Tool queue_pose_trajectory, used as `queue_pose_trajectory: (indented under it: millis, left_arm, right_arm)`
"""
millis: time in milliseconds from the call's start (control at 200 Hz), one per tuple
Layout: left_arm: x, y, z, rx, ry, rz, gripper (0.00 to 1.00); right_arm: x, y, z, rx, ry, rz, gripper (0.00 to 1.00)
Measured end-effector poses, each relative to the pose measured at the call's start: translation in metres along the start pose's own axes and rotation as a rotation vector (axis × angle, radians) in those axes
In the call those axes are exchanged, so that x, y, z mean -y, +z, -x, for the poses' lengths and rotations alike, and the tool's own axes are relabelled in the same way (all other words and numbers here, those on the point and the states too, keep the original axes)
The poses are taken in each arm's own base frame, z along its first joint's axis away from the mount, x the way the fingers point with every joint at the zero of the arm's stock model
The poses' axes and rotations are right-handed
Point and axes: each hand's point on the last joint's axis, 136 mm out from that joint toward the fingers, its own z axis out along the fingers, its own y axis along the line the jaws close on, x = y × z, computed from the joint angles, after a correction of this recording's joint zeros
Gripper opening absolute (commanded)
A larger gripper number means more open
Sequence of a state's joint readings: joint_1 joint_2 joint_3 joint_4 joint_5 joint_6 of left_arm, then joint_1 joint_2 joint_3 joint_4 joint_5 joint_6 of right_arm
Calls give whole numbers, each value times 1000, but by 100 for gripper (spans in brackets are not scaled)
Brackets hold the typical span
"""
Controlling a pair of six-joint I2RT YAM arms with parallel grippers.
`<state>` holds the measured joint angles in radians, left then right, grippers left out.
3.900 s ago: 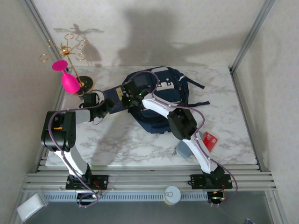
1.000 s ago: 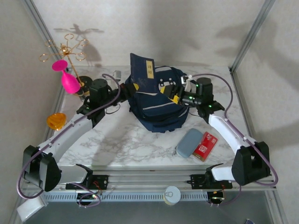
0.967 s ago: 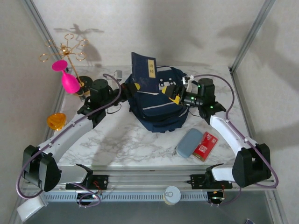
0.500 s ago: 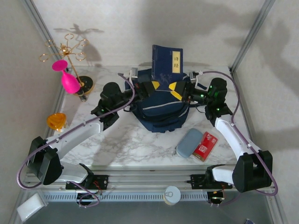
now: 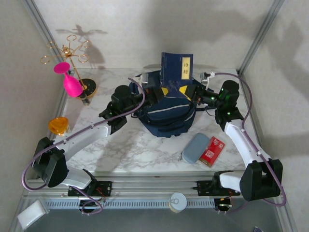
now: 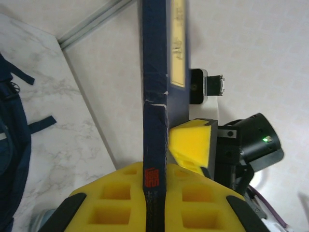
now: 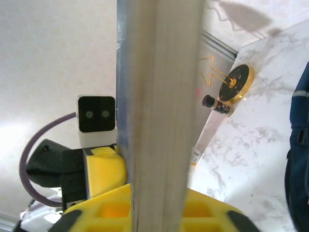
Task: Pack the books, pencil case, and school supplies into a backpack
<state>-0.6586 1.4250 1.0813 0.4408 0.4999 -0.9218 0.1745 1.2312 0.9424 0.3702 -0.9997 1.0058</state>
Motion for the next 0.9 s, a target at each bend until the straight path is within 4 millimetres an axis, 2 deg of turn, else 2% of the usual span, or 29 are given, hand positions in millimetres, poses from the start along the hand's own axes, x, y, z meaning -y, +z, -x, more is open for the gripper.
queue_pose_trajectory:
  millis: [45, 120, 200, 260, 320, 401, 481, 611, 741, 901]
  left_arm:
    - [-1, 1, -1, -5, 5, 7, 21]
    - [-6, 2, -2, -13, 36, 32, 41]
    - [-18, 2, 0, -12, 97, 108, 55]
    - [-29, 1, 0, -22, 153, 169, 61]
    - [-41, -1, -5, -48, 213, 227, 63]
    - [-55, 3, -20, -124, 307, 285, 65]
    - [-72, 17, -46, -236, 405, 333, 66]
    - [-111, 41, -96, -440, 517, 399, 65]
    - [-154, 57, -133, -600, 570, 456, 64]
    - [-191, 69, -154, -713, 592, 503, 58]
  right_arm:
    - [0, -1, 0, 2, 4, -6, 1]
    - [3, -4, 0, 7, -2, -23, 0]
    - [15, -13, 5, 38, 9, -82, 0]
    - [30, -26, 11, 78, 30, -156, 0]
    - [46, -43, 18, 128, 51, -236, 0]
    - [67, -70, 27, 201, 82, -338, 0]
    - [86, -97, 31, 267, 109, -424, 0]
    - [116, -132, 22, 332, 175, -528, 0]
    - [137, -150, 12, 352, 236, -584, 0]
    - [144, -158, 8, 361, 253, -602, 0]
